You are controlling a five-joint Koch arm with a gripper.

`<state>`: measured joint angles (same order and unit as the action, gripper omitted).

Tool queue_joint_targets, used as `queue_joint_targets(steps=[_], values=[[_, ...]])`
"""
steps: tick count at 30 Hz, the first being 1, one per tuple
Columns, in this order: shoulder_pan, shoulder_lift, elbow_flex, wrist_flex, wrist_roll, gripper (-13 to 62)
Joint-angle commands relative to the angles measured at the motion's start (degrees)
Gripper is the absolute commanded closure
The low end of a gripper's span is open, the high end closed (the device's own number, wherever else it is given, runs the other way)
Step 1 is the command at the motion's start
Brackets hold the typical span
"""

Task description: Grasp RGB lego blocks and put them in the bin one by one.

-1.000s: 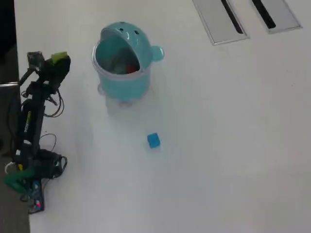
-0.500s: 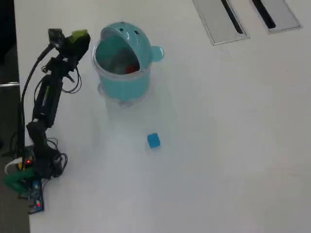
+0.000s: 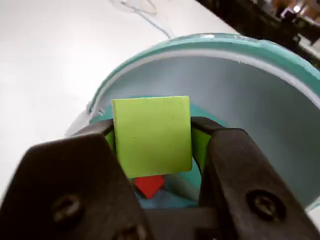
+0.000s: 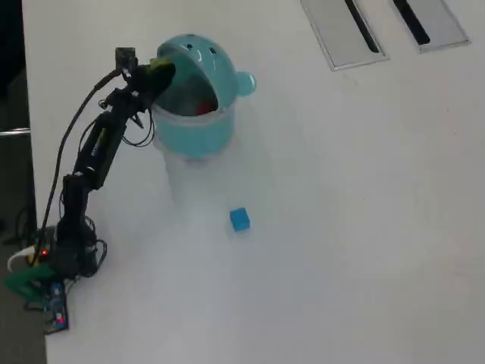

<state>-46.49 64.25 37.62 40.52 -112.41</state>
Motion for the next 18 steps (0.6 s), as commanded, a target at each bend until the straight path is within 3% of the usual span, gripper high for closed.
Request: queue_joint_targets(steps=[1, 4, 18], values=[[0.53, 1.32, -7.12, -4.48, -4.66, 22.9], [0.79, 3.34, -7.12, -3.16, -4.57, 17.6], [6.24, 17.31, -7.03, 18.19, -5.45, 16.0]])
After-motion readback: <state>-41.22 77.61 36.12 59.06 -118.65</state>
